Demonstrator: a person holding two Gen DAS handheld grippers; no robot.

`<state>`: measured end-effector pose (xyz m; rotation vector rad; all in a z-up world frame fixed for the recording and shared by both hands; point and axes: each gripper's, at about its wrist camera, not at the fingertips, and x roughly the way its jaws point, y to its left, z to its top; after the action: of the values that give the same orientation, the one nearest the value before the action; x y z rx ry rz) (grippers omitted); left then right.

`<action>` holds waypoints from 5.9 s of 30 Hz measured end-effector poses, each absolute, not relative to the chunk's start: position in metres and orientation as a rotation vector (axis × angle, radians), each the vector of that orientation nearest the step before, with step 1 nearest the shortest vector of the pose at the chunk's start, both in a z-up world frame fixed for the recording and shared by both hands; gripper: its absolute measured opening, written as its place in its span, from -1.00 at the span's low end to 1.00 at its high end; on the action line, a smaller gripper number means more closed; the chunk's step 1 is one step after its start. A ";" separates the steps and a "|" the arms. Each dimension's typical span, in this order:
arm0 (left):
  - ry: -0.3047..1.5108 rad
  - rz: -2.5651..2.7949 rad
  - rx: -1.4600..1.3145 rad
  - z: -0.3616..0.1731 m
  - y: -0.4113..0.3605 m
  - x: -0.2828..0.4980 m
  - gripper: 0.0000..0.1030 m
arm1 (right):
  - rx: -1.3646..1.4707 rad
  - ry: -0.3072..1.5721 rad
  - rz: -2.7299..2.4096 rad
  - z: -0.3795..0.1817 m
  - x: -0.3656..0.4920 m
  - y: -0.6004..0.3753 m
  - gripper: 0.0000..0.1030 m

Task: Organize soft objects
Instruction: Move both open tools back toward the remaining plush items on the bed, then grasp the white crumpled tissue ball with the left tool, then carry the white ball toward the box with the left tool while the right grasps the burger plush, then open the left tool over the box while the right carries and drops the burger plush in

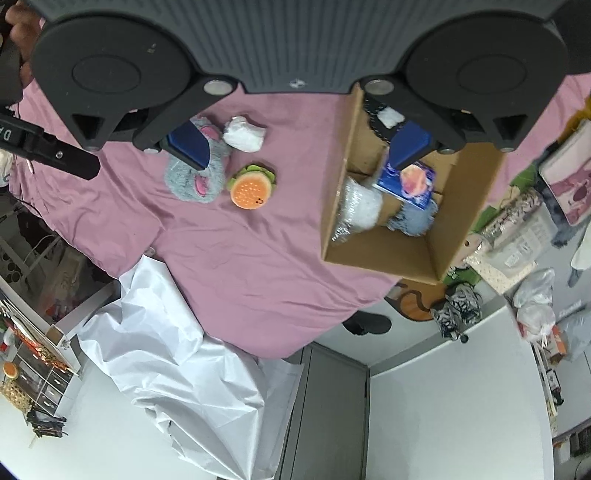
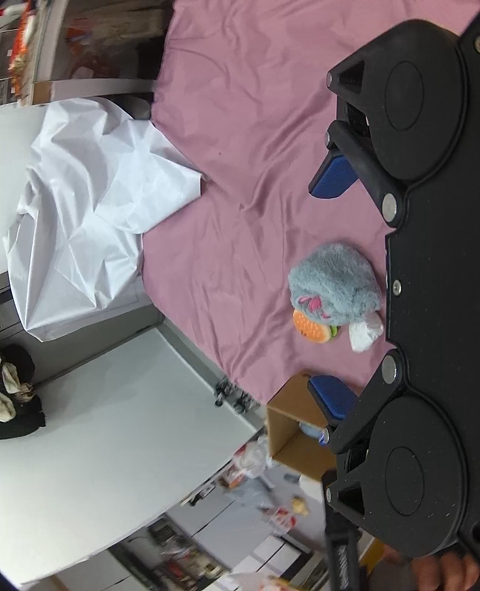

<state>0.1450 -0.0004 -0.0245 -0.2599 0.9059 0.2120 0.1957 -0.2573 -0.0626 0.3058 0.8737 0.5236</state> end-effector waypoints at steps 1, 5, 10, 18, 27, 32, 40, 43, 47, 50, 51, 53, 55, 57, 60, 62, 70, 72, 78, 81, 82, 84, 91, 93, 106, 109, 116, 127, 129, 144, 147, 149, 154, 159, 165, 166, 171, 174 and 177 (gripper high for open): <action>0.903 0.216 -0.267 -0.027 -0.002 0.146 0.99 | 0.319 0.874 0.522 -0.064 0.197 -0.258 1.00; 0.911 0.228 -0.313 -0.038 -0.010 0.155 0.97 | 0.356 0.882 0.515 -0.070 0.200 -0.260 1.00; 0.927 0.234 -0.345 -0.055 -0.022 0.167 0.94 | 0.400 0.893 0.455 -0.080 0.208 -0.270 1.00; 0.949 0.241 -0.374 -0.084 -0.037 0.180 0.77 | 0.479 0.983 0.458 -0.100 0.222 -0.273 0.99; 1.009 0.263 -0.430 -0.120 -0.039 0.196 0.37 | 0.498 1.064 0.468 -0.113 0.235 -0.259 0.94; 1.034 0.271 -0.422 -0.140 -0.043 0.203 0.37 | 0.492 1.113 0.463 -0.124 0.240 -0.254 0.85; 1.065 0.281 -0.444 -0.165 -0.045 0.213 0.31 | 0.531 1.157 0.415 -0.137 0.250 -0.259 0.84; 1.053 0.279 -0.439 -0.164 -0.046 0.215 0.17 | 0.535 1.176 0.398 -0.144 0.254 -0.259 0.74; 1.081 0.275 -0.473 -0.171 -0.044 0.220 -0.02 | 0.537 1.197 0.405 -0.149 0.258 -0.255 0.70; 1.077 0.284 -0.498 -0.172 -0.041 0.220 -0.07 | 0.540 1.198 0.411 -0.150 0.259 -0.254 0.68; 1.073 0.287 -0.500 -0.170 -0.040 0.220 -0.07 | 0.544 1.199 0.412 -0.151 0.259 -0.255 0.67; 1.059 0.290 -0.500 -0.166 -0.040 0.219 -0.08 | 0.549 1.200 0.414 -0.152 0.260 -0.255 0.66; 1.048 0.289 -0.503 -0.161 -0.039 0.218 -0.08 | 0.556 1.196 0.419 -0.152 0.261 -0.255 0.66; 1.035 0.291 -0.508 -0.155 -0.036 0.217 -0.08 | 0.559 1.191 0.426 -0.151 0.261 -0.253 0.66; 1.018 0.293 -0.521 -0.147 -0.030 0.215 -0.08 | 0.549 1.181 0.445 -0.148 0.260 -0.248 0.66; 1.008 0.291 -0.526 -0.143 -0.027 0.214 -0.08 | 0.539 1.177 0.454 -0.148 0.260 -0.245 0.65; 0.947 0.284 -0.544 -0.113 -0.013 0.207 -0.08 | 0.533 1.125 0.515 -0.134 0.253 -0.236 0.59; 0.926 0.282 -0.549 -0.104 -0.008 0.204 -0.08 | 0.543 1.110 0.554 -0.128 0.251 -0.230 0.52; 0.869 0.295 -0.564 -0.082 0.012 0.195 -0.08 | 0.548 1.111 0.633 -0.124 0.257 -0.197 0.22; 0.850 0.310 -0.566 -0.074 0.027 0.191 -0.08 | 0.555 1.098 0.656 -0.121 0.260 -0.184 0.13; 0.845 0.315 -0.568 -0.072 0.032 0.189 -0.08 | 0.556 1.096 0.666 -0.120 0.261 -0.179 0.11; 0.842 0.324 -0.570 -0.070 0.042 0.188 -0.08 | 0.554 1.098 0.681 -0.120 0.264 -0.169 0.09; 0.837 0.361 -0.584 -0.068 0.075 0.183 -0.08 | 0.473 1.155 0.659 -0.132 0.268 -0.133 0.08; 0.842 0.372 -0.585 -0.069 0.084 0.183 -0.08 | 0.412 1.150 0.634 -0.133 0.267 -0.122 0.09; 0.860 0.432 -0.598 -0.078 0.135 0.176 -0.08 | 0.046 1.129 0.461 -0.152 0.264 -0.061 0.38; 0.865 0.435 -0.603 -0.080 0.143 0.174 -0.08 | -0.035 1.120 0.444 -0.157 0.263 -0.050 0.28; 0.887 0.455 -0.598 -0.086 0.155 0.174 -0.08 | -0.136 1.111 0.412 -0.162 0.265 -0.045 -0.51; 0.863 0.440 -0.578 -0.067 0.148 0.171 -0.08 | 0.061 1.102 0.438 -0.130 0.270 -0.081 -0.65; 0.857 0.438 -0.572 -0.062 0.147 0.169 -0.08 | 0.110 1.097 0.460 -0.121 0.270 -0.086 -0.65; 0.864 0.443 -0.548 -0.043 0.150 0.147 -0.08 | 0.289 1.013 0.614 -0.070 0.252 -0.096 -0.64; 0.882 0.437 -0.542 -0.042 0.153 0.143 -0.07 | 0.286 0.994 0.640 -0.063 0.247 -0.092 -0.64; 0.895 0.435 -0.542 -0.044 0.156 0.139 -0.07 | 0.283 0.983 0.659 -0.058 0.243 -0.088 -0.64; 0.916 0.424 -0.555 -0.050 0.160 0.133 -0.07 | 0.250 0.942 0.707 -0.045 0.229 -0.076 -0.64; 0.964 0.415 -0.568 -0.060 0.162 0.129 0.02 | 0.233 0.924 0.751 -0.037 0.221 -0.066 -0.64; 0.971 0.437 -0.567 -0.058 0.175 0.122 0.25 | 0.224 0.943 0.817 -0.042 0.216 -0.045 -0.63; 0.966 0.447 -0.567 -0.056 0.178 0.121 0.28 | 0.222 0.949 0.827 -0.043 0.214 -0.042 -0.63; 0.952 0.495 -0.537 -0.050 0.193 0.114 0.43 | 0.193 0.974 0.867 -0.046 0.207 -0.026 -0.61; 0.963 0.516 -0.522 -0.051 0.198 0.113 0.50 | 0.193 0.980 0.882 -0.047 0.205 -0.019 -0.46; 0.975 0.510 -0.522 -0.054 0.201 0.113 0.57 | 0.208 0.968 0.914 -0.044 0.201 -0.015 -0.25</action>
<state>0.1126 0.2010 -0.0543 -0.5221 0.9749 0.5098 0.2008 -0.0152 -0.0435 0.2077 0.9675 0.9136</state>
